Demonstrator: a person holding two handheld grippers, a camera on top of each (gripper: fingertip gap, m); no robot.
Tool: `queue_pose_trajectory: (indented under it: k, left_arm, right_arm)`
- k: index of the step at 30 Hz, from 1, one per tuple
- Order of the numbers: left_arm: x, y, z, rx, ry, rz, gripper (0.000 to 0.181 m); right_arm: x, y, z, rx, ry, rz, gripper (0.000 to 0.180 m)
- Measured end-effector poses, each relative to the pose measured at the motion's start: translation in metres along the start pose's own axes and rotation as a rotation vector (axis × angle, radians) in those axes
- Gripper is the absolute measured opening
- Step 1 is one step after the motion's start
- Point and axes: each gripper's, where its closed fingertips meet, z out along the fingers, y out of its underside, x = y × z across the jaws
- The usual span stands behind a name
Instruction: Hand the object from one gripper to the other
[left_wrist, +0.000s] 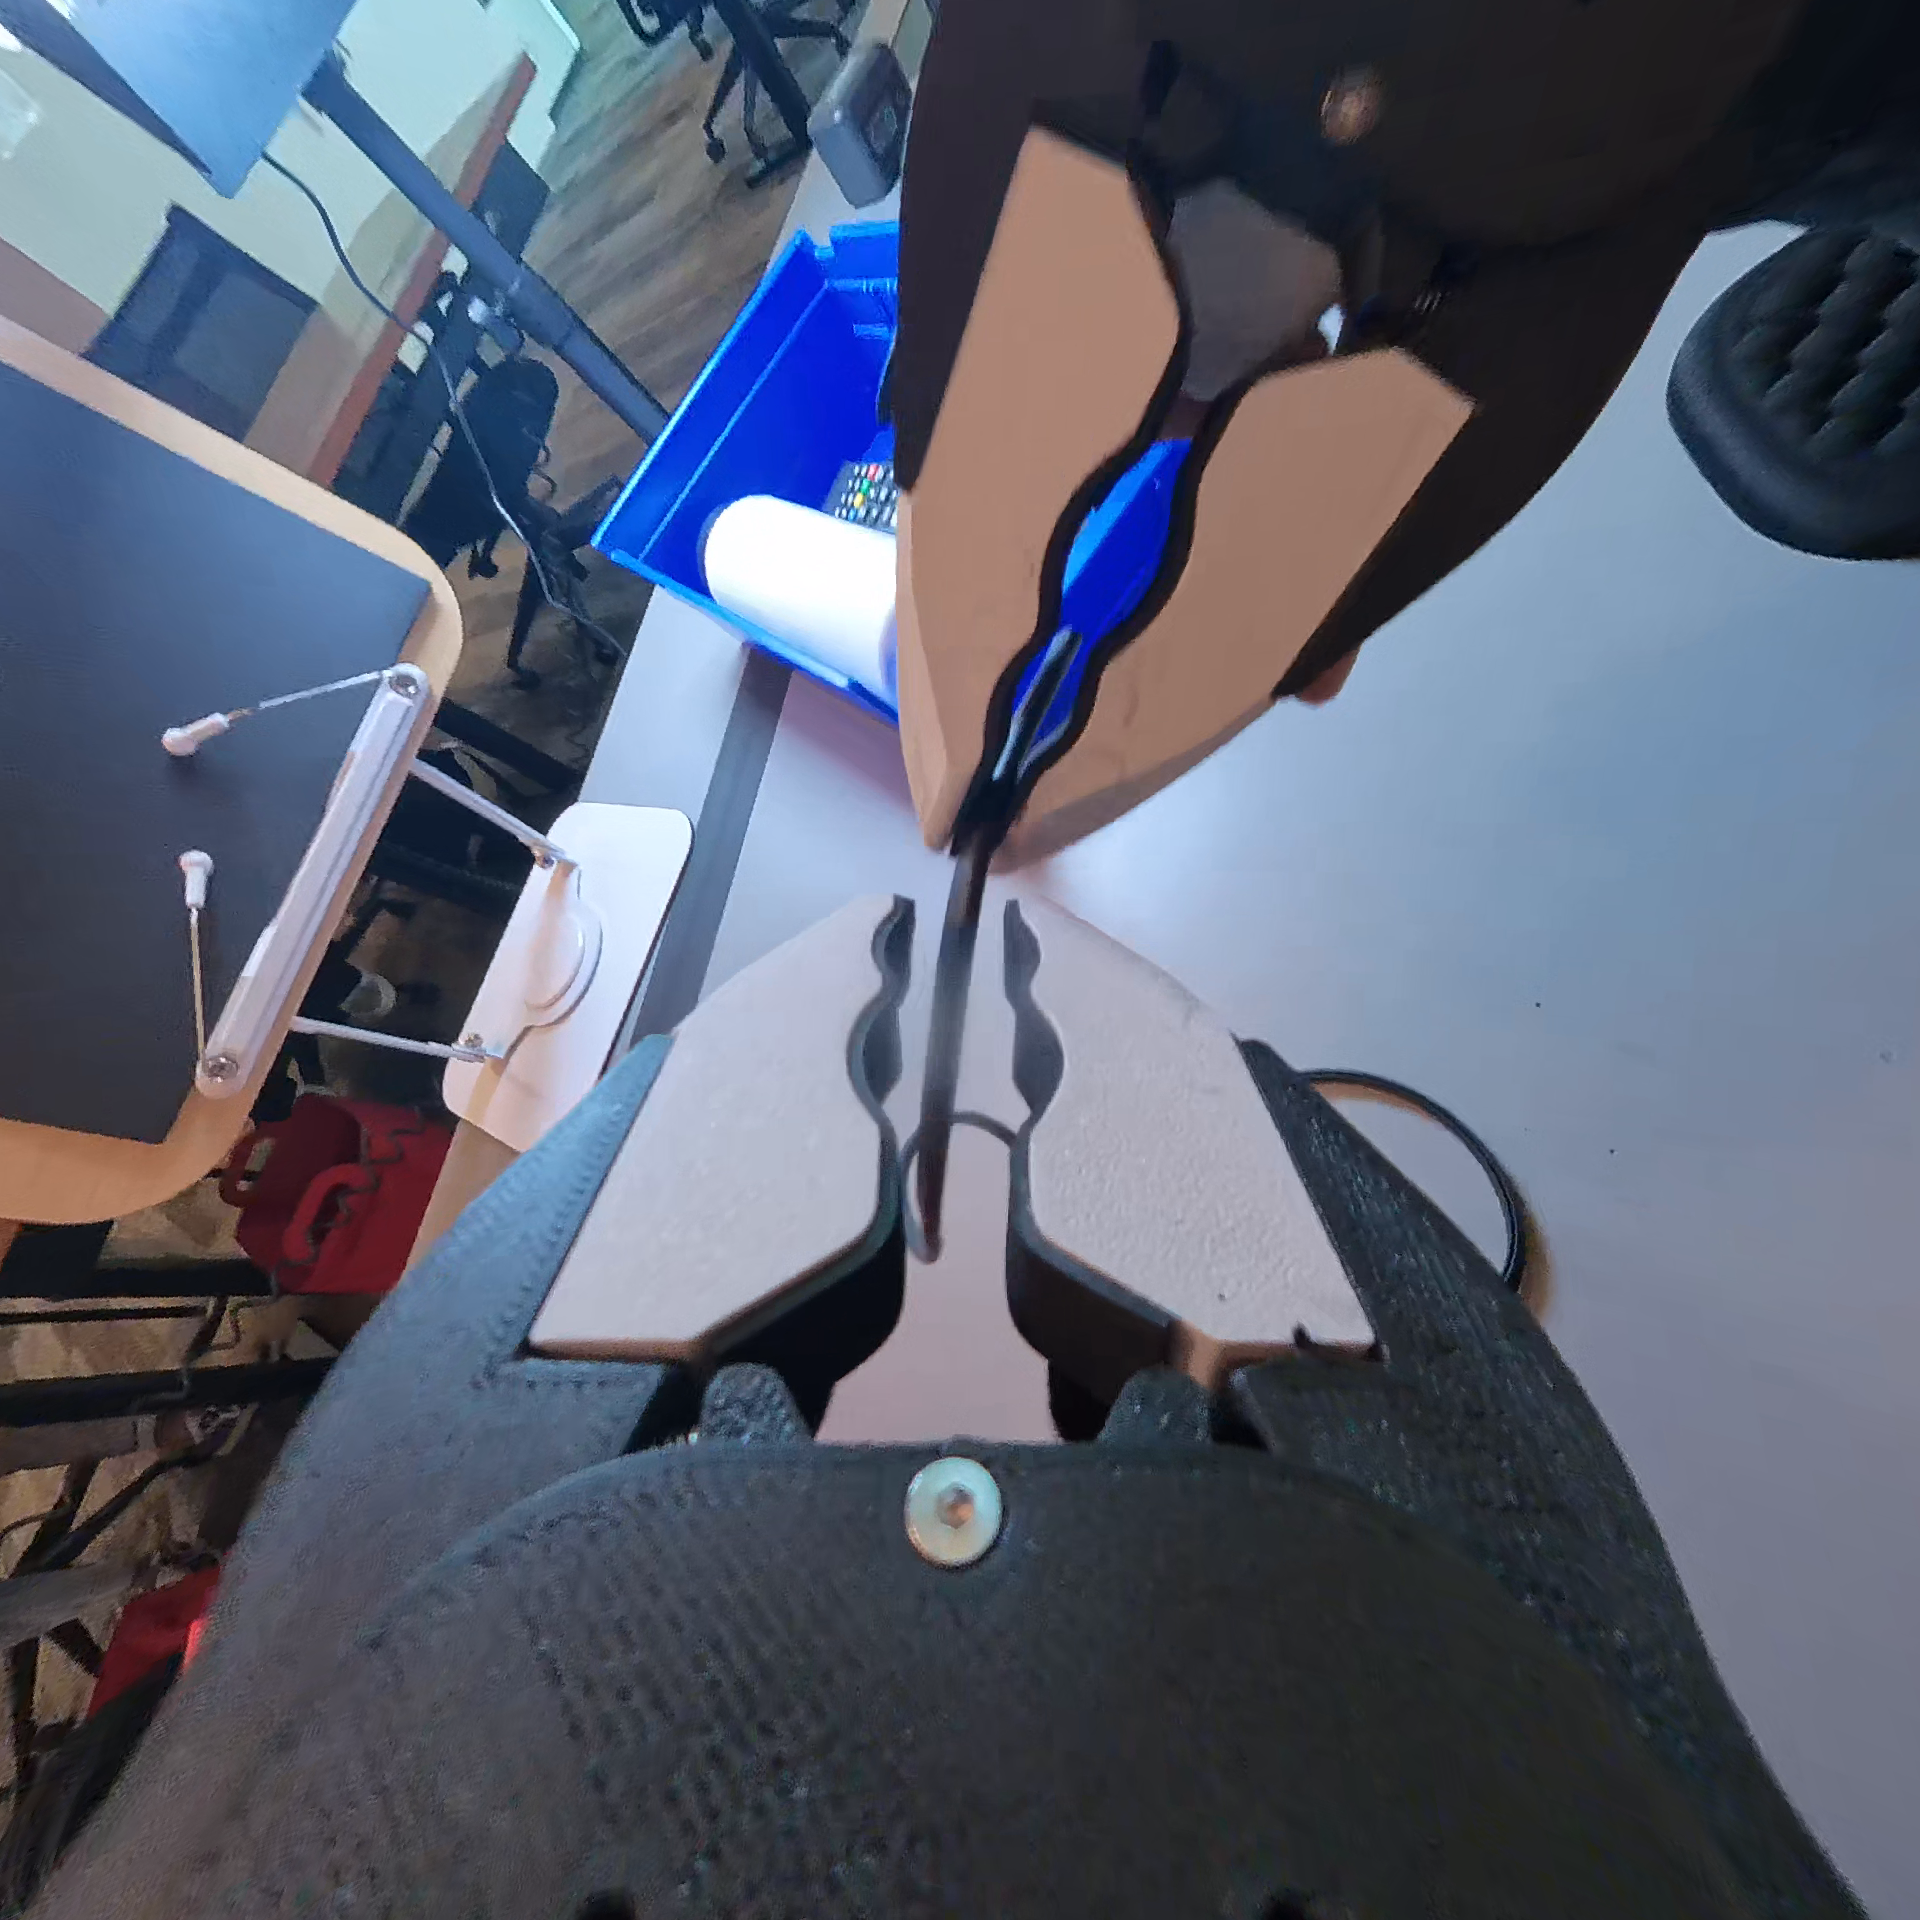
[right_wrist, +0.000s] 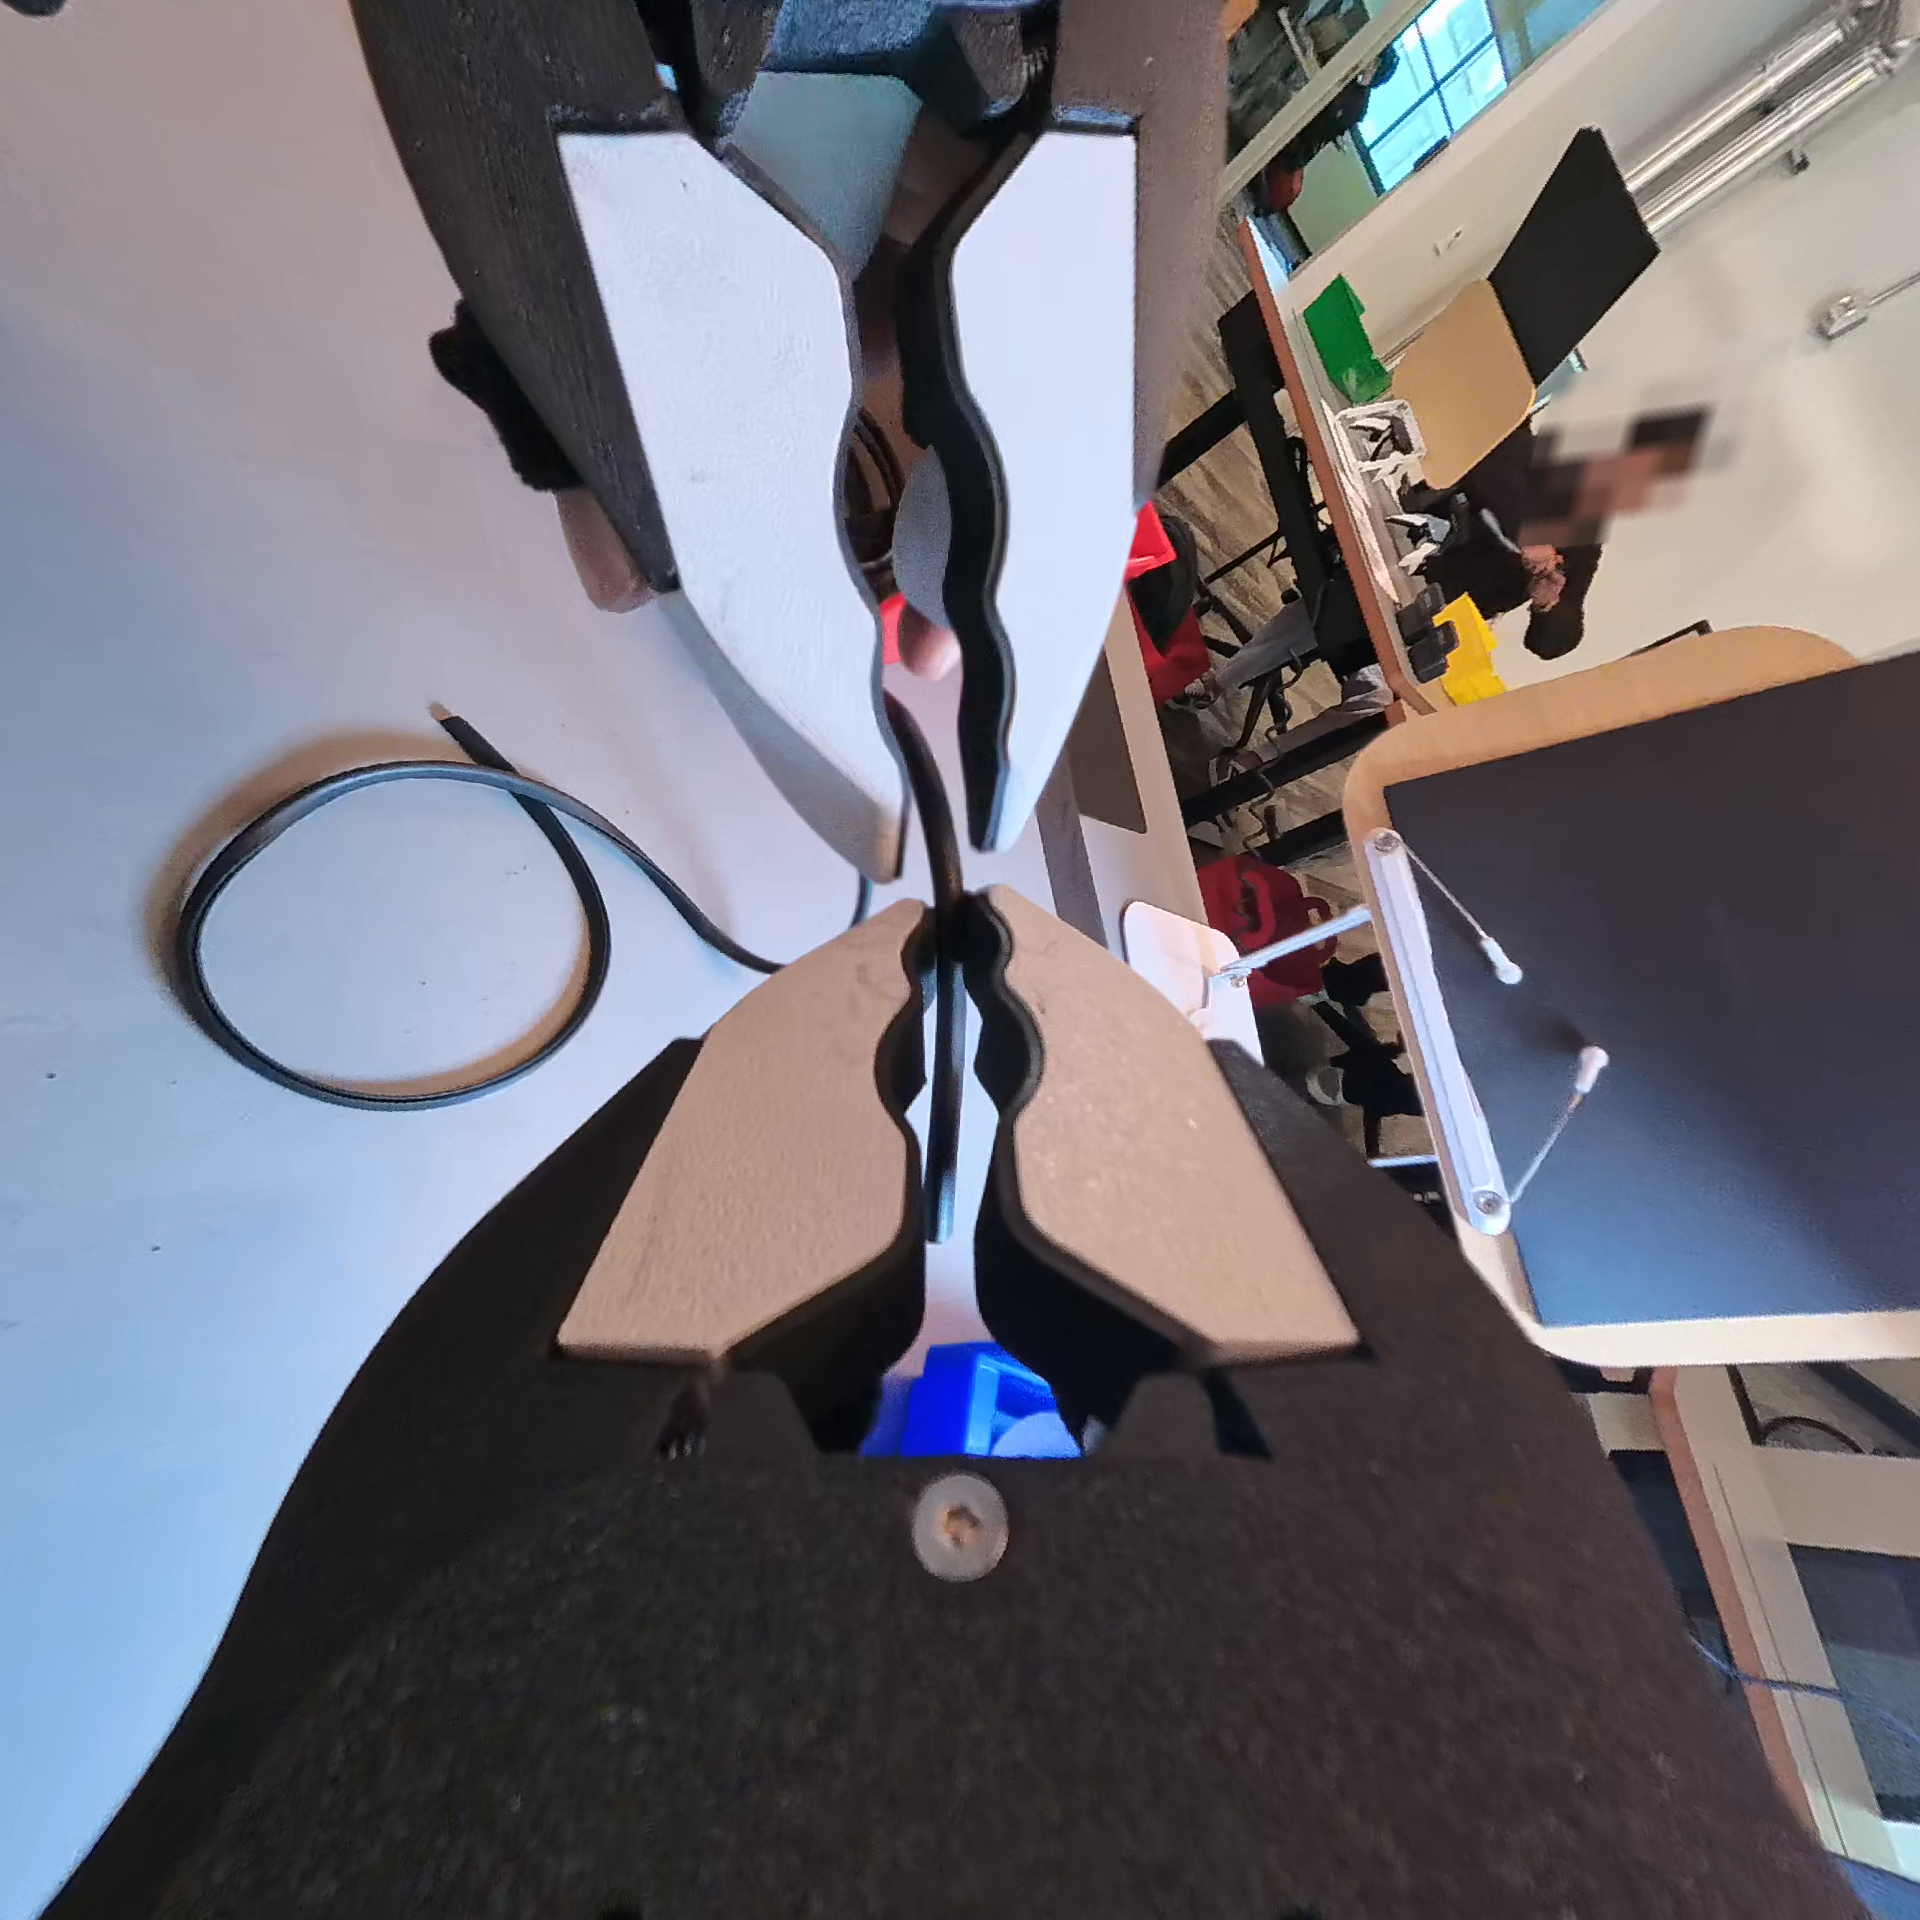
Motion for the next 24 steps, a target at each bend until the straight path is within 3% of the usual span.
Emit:
queue_pose_trajectory:
  k: [9, 13, 16, 19, 24]
  left_arm:
    - [0.002, 0.007, 0.009, -0.018, 0.006, 0.001, 0.006]
    - [-0.004, 0.007, 0.008, -0.003, -0.014, -0.01, 0.006]
    - [-0.004, 0.001, 0.008, 0.035, -0.031, 0.014, 0.016]
    - [0.0, 0.001, 0.01, 0.023, -0.028, 0.042, 0.005]
    - [0.0, -0.006, 0.005, 0.075, -0.008, 0.014, 0.004]
  right_arm:
    - [0.006, 0.016, -0.003, -0.07, 0.008, -0.005, 0.012]
    - [0.004, 0.018, 0.0, -0.081, 0.005, -0.009, 0.005]
    - [0.002, 0.014, 0.004, -0.07, 0.013, -0.018, 0.005]
    - [0.0, 0.011, 0.005, -0.073, 0.019, -0.037, 0.005]
    - [0.002, 0.005, -0.001, -0.026, 0.008, -0.015, 0.004]
